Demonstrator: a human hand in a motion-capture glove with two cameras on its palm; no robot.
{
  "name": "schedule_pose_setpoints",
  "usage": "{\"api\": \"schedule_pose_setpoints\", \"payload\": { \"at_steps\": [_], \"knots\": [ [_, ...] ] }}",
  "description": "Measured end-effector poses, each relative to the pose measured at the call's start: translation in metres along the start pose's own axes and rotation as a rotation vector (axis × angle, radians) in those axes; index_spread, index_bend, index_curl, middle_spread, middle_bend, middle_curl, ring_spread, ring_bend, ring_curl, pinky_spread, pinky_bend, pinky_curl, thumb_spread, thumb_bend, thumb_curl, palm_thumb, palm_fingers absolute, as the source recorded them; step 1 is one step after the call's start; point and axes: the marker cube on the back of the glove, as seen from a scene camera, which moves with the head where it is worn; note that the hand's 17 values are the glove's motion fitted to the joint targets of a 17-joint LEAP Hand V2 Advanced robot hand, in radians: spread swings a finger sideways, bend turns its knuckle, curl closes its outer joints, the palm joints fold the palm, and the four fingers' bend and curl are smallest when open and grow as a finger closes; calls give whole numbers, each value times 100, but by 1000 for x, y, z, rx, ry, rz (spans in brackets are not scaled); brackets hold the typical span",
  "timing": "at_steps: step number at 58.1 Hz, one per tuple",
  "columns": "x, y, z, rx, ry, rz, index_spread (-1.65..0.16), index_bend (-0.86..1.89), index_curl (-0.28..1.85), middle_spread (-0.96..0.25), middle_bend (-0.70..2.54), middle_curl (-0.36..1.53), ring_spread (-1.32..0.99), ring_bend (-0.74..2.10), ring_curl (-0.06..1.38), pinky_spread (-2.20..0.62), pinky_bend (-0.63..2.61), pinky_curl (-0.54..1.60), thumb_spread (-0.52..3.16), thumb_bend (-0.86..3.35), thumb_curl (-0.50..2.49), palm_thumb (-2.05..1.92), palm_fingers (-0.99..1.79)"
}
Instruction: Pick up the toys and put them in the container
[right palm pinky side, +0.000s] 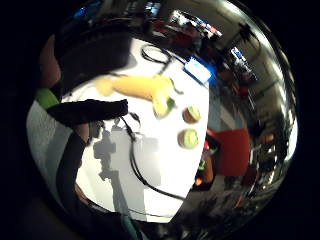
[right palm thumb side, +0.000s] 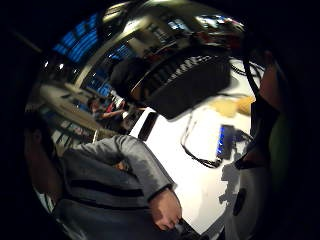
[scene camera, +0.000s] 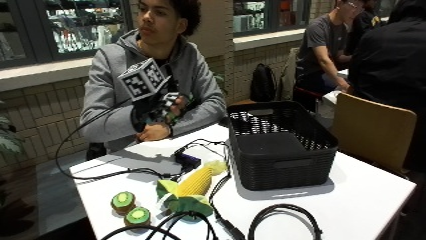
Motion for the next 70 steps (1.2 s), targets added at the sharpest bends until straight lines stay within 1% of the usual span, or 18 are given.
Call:
{"api": "schedule_pose_setpoints", "payload": {
  "at_steps": [5, 9, 13, 18, 22, 30, 33, 41, 44, 46, 49, 50, 52, 54, 60, 65, 67, 70],
  "knots": [
    [-30, -46, 1, -31, -15, -120, -21, 65, 57, -28, 65, 58, -44, 102, 51, -44, 84, 47, 85, 40, 63, 80, 94],
    [-41, -85, 6, -58, 72, -296, -22, 68, 61, -29, 68, 63, -44, 105, 54, -44, 87, 49, 81, 40, 66, 80, 90],
    [-70, -120, 17, -90, 5, -218, -22, 70, 66, -30, 70, 67, -44, 107, 56, -44, 90, 50, 77, 39, 69, 80, 87],
    [-78, -164, 37, -115, 105, -255, -22, 72, 71, -31, 73, 72, -45, 110, 59, -44, 94, 51, 74, 39, 73, 79, 83],
    [-98, -189, 52, -147, -9, -197, -22, 73, 75, -31, 75, 76, -45, 112, 61, -44, 97, 52, 72, 39, 76, 79, 80],
    [-118, -211, 87, -198, 39, -296, -22, 75, 83, -32, 78, 84, -45, 115, 65, -43, 102, 54, 69, 39, 81, 77, 74],
    [-116, -215, 90, -219, 37, -296, -22, 76, 86, -32, 79, 87, -45, 117, 66, -43, 104, 54, 69, 39, 83, 77, 72],
    [-115, -216, 89, -293, 29, -243, -22, 73, 92, -33, 79, 92, -44, 117, 69, -42, 107, 55, 74, 37, 85, 73, 58],
    [-112, -214, 88, -316, 70, -242, -22, 62, 90, -31, 76, 92, -41, 114, 69, -38, 107, 56, 88, 37, 81, 69, 40],
    [-110, -212, 86, -329, 93, -248, -23, 59, 89, -29, 72, 90, -39, 106, 68, -33, 105, 56, 99, 32, 76, 58, 20],
    [-106, -209, 81, -336, 83, -250, -26, 41, 82, -23, 58, 84, -32, 84, 63, -22, 111, 57, 107, 18, 67, 37, -26],
    [-103, -208, 78, -332, 76, -246, -27, 38, 79, -21, 53, 81, -29, 77, 61, -19, 109, 55, 108, 14, 65, 32, -34],
    [-94, -207, 72, -319, 98, -233, -28, 30, 73, -16, 45, 77, -25, 64, 56, -14, 107, 52, 111, 10, 61, 26, -38],
    [-83, -204, 66, -302, 134, -216, -30, 25, 68, -13, 39, 74, -22, 56, 52, -11, 104, 50, 114, 7, 58, 23, -33],
    [-63, -173, 41, -289, 5, -197, -32, 17, 60, -7, 27, 67, -17, 41, 44, -4, 93, 45, 120, 3, 52, 21, -19],
    [-26, -131, 28, -277, 91, -168, -32, 16, 56, -4, 23, 63, -14, 34, 41, 0, 86, 42, 124, 1, 49, 21, -12],
    [-6, -109, 25, -276, 162, -122, -32, 20, 56, -3, 22, 62, -14, 32, 40, 0, 82, 40, 126, 1, 47, 20, -7],
    [30, -77, 19, -284, 238, -6, -33, 23, 56, -2, 21, 61, -13, 30, 39, 1, 77, 39, 127, 0, 46, 21, -3]
  ]
}}
